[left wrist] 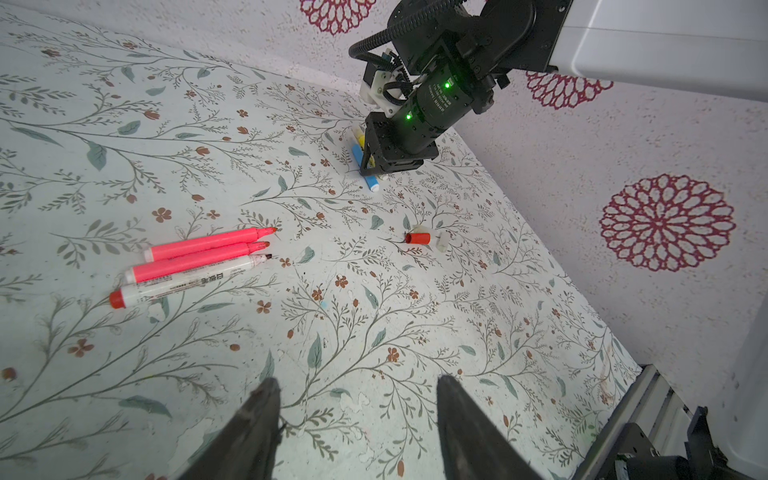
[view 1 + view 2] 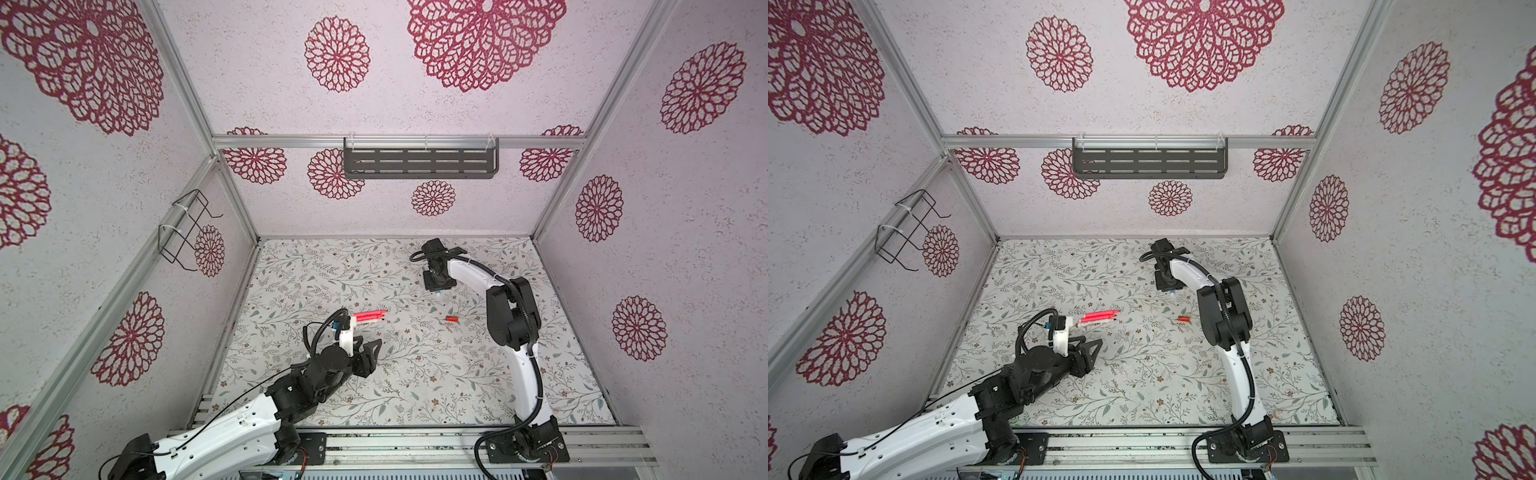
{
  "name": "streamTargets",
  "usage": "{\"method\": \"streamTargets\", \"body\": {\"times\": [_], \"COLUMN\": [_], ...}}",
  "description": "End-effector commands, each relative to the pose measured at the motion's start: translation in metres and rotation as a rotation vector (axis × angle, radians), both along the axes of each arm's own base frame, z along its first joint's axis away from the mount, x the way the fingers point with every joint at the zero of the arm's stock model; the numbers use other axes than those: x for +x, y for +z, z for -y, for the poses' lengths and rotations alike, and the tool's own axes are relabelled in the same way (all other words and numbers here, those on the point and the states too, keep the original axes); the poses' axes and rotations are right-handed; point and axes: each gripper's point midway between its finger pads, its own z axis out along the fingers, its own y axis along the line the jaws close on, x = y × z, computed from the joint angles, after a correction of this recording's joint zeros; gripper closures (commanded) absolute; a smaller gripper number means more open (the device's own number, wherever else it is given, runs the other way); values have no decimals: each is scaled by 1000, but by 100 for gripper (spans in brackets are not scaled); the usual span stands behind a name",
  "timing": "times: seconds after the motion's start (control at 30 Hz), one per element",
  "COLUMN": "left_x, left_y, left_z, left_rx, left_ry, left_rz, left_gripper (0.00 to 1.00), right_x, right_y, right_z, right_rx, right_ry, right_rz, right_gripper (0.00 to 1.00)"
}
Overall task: Insert the pens into the pen caps
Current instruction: 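Lower the blue marker onto the table next to the yellow marker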
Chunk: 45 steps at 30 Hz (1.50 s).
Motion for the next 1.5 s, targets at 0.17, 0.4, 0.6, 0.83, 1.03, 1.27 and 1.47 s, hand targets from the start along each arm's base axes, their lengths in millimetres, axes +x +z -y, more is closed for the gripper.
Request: {"method": "streamTargets", "body": {"times": [0.17,0.4,0.6,0.83,1.03,1.27,1.47], "left_x": [0,-1,-1,1,1,2,2], "left_y": [-3,-3,-4,-4,-5,-5,-5], "left_z": [-2,-4,-5,-7,-7,-6,-6], "left_rx": [10,7,12,20,25,28,27], "left_ry": [8,10,15,24,26,26,23], "left_rz": [7,6,9,18,20,21,22], "left_gripper": [38,38,39,39,39,39,39], "right_x": [-2,-5,-4,3,12,18,19], "right_y": [-3,-14,-20,-22,-21,-20,-14], "right_z": [6,4,6,14,22,31,29], "right_rx": [-28,-24,-31,-52,-67,-94,-81], "right_ry": [-26,-18,-19,-38,-53,-65,-62], "right_rz": [-3,-25,-32,-24,-17,-17,-6], "right_gripper": [70,75,77,81,81,81,80]}}
